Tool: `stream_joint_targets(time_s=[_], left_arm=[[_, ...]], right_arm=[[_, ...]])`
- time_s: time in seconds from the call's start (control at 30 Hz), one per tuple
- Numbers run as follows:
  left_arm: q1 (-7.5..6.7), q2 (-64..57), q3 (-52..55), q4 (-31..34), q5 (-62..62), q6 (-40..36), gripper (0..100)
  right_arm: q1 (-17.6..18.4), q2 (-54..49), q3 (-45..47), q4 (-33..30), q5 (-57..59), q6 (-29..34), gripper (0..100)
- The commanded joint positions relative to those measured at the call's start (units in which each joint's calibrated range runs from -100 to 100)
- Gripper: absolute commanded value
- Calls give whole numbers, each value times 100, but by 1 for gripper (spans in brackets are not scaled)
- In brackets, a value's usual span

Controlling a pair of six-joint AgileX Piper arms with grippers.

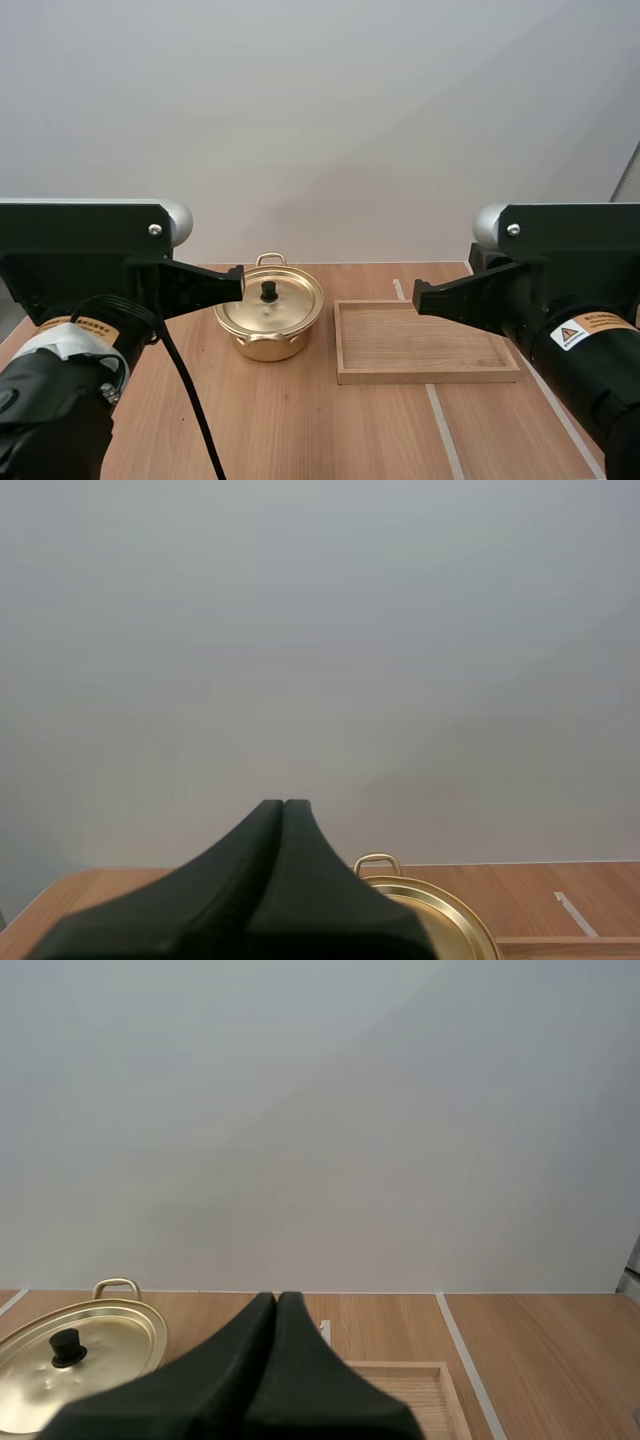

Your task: Open the pot, put the pineapple inside, and close it

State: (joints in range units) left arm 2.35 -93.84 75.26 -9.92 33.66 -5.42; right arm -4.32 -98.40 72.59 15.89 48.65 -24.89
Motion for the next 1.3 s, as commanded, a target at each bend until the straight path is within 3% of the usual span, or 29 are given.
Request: stream_joint_targets(time_s=[0.0, 0.27, 0.43, 0.5, 0.67, 1.17, 1.27], left_arm=[[4, -20, 27, 34, -130, -80, 0], [4, -127, 990, 34, -1427, -80, 0], [-17, -470, 1921, 34, -1411, -80, 0], [-17, -616, 2152, 34, -1186, -80, 0], [-17, -616, 2228, 97, -539, -80, 0], [-17, -616, 2474, 249, -936, -80, 0], [-17, -616, 2474, 675, -584, -80, 0]], right_arm=[[-20, -36, 62, 75, -136, -2, 0], [-20, -36, 961, 134, -183, -2, 0], [-20, -36, 1502, -159, -247, -2, 0], [-20, -36, 1678, -174, -818, -2, 0], [86, -147, 1811, -209, -1124, -2, 0], [546, -160, 2741, -804, -1568, -2, 0], [546, -160, 2741, -804, -1568, -2, 0]])
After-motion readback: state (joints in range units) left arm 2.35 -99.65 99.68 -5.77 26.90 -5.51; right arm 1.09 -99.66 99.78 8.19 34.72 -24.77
